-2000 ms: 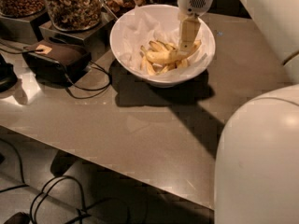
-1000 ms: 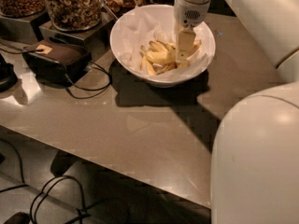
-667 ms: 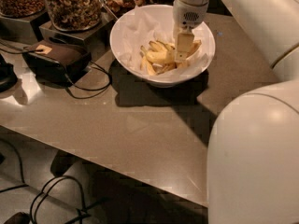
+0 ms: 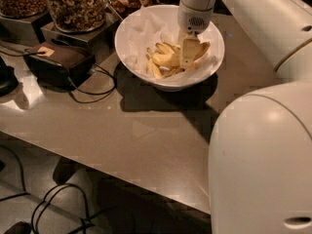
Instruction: Pick banana from white bowl
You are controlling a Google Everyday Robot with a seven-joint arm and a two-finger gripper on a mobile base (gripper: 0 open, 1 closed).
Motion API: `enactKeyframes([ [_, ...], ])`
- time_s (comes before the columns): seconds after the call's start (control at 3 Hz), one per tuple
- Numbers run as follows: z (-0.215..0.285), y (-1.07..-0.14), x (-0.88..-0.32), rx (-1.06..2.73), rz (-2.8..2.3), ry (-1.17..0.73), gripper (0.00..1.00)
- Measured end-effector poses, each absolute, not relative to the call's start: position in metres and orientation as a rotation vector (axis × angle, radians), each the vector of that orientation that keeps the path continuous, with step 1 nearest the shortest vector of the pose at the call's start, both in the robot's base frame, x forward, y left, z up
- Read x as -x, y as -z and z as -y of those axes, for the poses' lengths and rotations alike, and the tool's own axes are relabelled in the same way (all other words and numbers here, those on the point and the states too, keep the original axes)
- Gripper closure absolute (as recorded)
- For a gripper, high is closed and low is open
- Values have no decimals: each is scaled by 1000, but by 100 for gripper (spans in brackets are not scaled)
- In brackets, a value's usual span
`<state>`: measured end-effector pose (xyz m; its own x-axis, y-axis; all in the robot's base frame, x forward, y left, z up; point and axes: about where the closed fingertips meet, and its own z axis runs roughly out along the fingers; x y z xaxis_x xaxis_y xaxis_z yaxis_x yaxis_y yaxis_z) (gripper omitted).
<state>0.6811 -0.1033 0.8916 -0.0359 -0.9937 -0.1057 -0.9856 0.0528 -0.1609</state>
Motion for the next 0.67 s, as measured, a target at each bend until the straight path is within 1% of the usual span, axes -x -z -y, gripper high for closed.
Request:
enactKeyframes([
  [0.33, 102, -883, -681, 2056, -2137, 47, 45],
  [0.67, 102, -883, -681, 2056, -2137, 47, 64],
])
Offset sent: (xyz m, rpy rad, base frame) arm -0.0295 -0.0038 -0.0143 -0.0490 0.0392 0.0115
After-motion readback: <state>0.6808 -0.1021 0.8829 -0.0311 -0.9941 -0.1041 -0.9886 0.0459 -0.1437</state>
